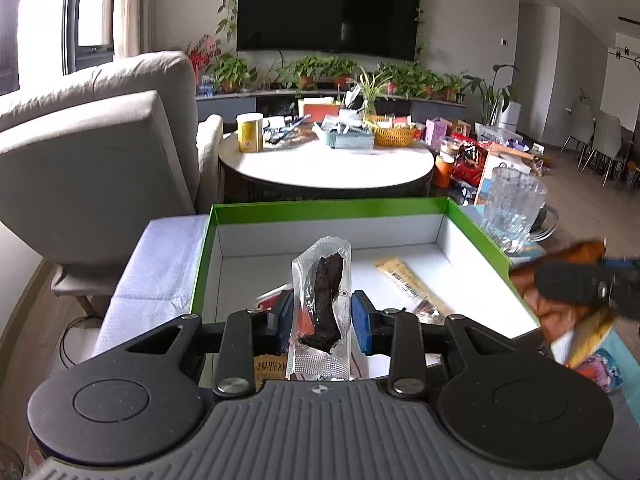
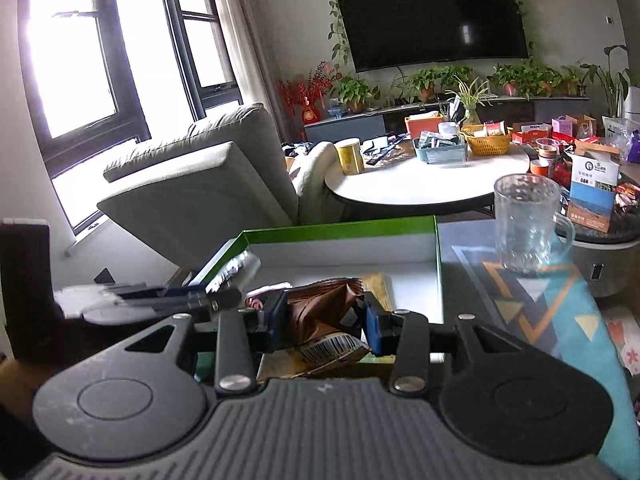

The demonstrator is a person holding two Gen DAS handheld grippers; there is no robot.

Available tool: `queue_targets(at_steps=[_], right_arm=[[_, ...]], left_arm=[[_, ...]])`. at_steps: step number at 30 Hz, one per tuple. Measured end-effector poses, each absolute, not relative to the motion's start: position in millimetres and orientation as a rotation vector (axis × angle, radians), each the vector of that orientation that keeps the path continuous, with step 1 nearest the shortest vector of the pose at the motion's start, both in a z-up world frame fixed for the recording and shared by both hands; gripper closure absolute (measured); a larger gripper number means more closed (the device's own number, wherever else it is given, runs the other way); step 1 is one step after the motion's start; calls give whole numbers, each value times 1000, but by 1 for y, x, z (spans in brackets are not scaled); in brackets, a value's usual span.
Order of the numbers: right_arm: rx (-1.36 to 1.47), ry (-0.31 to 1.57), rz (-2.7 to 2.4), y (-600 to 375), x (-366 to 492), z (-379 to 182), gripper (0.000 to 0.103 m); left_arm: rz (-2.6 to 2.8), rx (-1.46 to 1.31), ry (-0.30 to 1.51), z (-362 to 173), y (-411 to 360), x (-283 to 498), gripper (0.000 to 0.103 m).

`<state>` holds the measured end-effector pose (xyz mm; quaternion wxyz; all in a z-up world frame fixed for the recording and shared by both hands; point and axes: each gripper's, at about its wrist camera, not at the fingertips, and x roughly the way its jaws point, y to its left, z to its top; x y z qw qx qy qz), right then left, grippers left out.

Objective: Organize snacks
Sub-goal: 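Lift both held packets and carry them over the green box, then lower both packets into the green box and open both tools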

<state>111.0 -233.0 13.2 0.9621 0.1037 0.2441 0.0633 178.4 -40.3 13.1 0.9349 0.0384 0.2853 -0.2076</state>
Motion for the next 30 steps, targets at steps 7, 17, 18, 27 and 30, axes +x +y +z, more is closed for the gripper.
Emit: queue_targets(at_steps=[7, 17, 18, 27, 30], right_arm=[[202, 493, 114, -230, 137, 11, 61], [217, 533, 74, -227, 169, -7, 61], [220, 541, 71, -227, 171, -10, 61], [189, 570, 30, -221, 173, -24, 61], [174, 578, 32, -217, 172, -26, 61]], left_arm=[[-431, 74, 619, 2, -45, 192, 73], [-440, 93, 634, -6, -47, 193, 66], [-437, 92, 615, -5, -46, 191, 63], [-425, 68, 552, 0, -41, 174, 55], [-412, 57, 545, 3, -35, 168, 55]])
